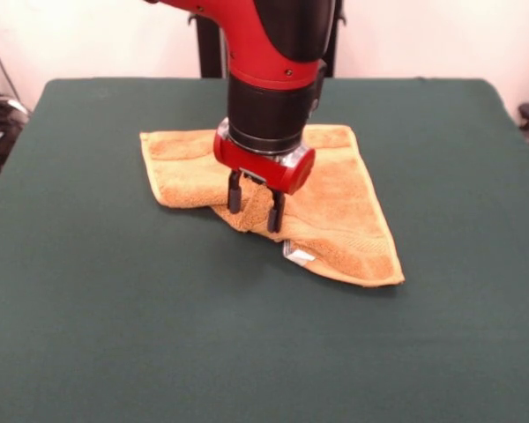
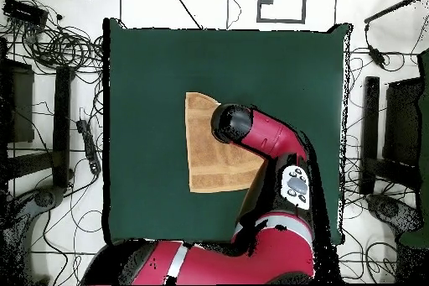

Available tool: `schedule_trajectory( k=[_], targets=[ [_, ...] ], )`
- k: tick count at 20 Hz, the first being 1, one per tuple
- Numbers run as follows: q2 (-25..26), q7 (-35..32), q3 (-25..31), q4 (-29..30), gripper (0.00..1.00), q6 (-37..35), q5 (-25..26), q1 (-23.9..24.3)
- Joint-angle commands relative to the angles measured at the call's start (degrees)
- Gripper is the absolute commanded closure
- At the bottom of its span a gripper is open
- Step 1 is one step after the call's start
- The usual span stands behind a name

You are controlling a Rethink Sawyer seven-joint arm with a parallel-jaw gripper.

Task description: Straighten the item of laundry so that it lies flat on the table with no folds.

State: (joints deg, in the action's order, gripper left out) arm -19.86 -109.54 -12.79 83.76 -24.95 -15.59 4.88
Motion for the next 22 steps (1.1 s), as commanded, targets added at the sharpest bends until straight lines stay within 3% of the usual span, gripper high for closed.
schedule_trajectory(
  k=[1, 22],
  targets=[
    [4.44, -8.26, 7.46, 2.64, 0.00, 0.87, -0.47, -0.60],
    [6.62, -7.17, 7.01, 2.11, 0.00, 3.16, 0.84, -0.61]
  ],
)
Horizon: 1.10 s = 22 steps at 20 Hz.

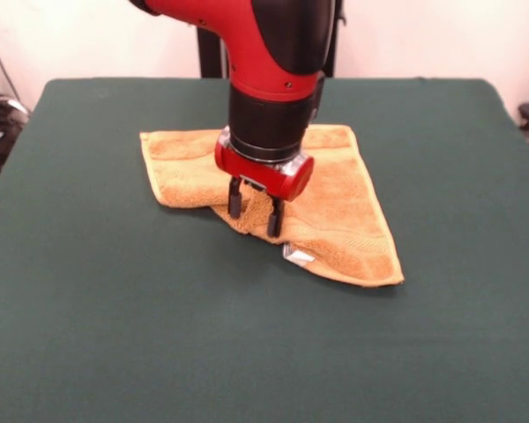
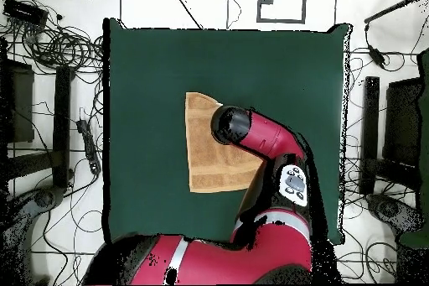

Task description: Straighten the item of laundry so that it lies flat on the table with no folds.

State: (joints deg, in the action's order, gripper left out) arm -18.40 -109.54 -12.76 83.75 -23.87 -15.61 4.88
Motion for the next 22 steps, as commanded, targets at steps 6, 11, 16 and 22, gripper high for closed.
schedule_trajectory(
  k=[6, 11, 16, 22],
  targets=[
    [5.14, -7.19, 6.89, 1.95, 0.00, 1.21, 0.63, -0.52],
    [5.25, -7.14, 6.95, 1.72, 0.00, 0.97, 0.52, -0.31],
    [5.31, -7.13, 7.10, 1.72, 0.00, 1.08, 0.44, -0.16],
    [5.60, -6.37, 7.82, 1.77, 0.00, 2.05, 0.84, 0.40]
  ],
)
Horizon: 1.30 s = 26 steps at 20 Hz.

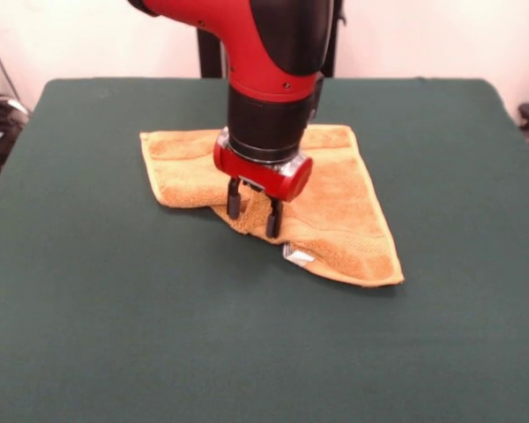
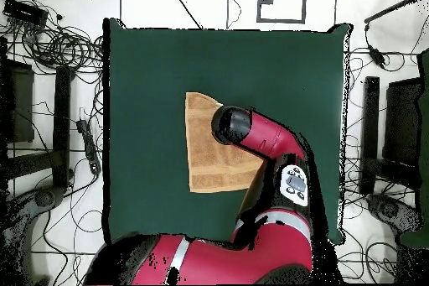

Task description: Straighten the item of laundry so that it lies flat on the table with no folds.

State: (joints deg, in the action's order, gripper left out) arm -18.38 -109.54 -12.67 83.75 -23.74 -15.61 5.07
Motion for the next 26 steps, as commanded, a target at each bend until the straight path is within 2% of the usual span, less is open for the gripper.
schedule_trajectory(
  k=[1, 10, 26],
  targets=[
    [5.64, -6.26, 7.85, 1.85, 0.00, 2.22, 0.95, 0.30],
    [6.18, -5.90, 8.57, 2.09, 0.00, 3.96, 1.52, 0.75],
    [5.05, -9.10, 6.67, 1.08, 0.00, -3.22, -1.18, -1.05]
  ],
)
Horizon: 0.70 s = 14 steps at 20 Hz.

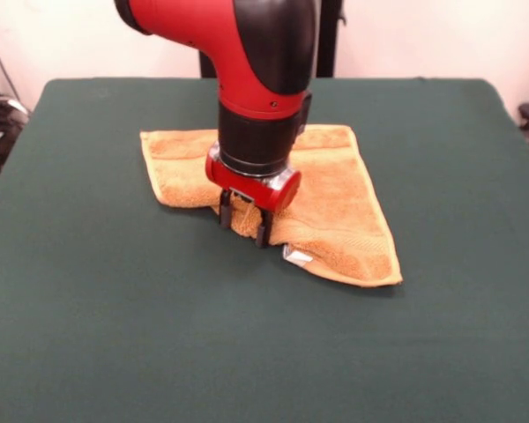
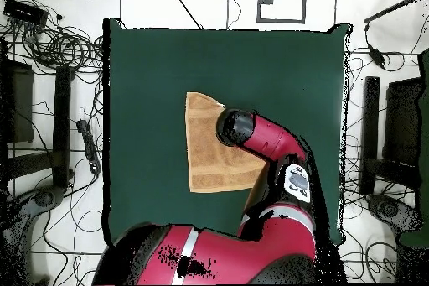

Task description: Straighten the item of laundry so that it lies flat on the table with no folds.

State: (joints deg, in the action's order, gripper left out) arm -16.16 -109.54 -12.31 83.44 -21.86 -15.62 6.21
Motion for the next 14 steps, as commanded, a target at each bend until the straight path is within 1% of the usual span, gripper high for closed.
schedule_trajectory(
  k=[1, 14],
  targets=[
    [2.67, -9.28, 6.07, 1.34, 0.00, -5.60, -1.22, -2.39],
    [1.42, -10.54, 5.19, 1.58, 0.00, -8.55, -1.76, -3.50]
  ],
)
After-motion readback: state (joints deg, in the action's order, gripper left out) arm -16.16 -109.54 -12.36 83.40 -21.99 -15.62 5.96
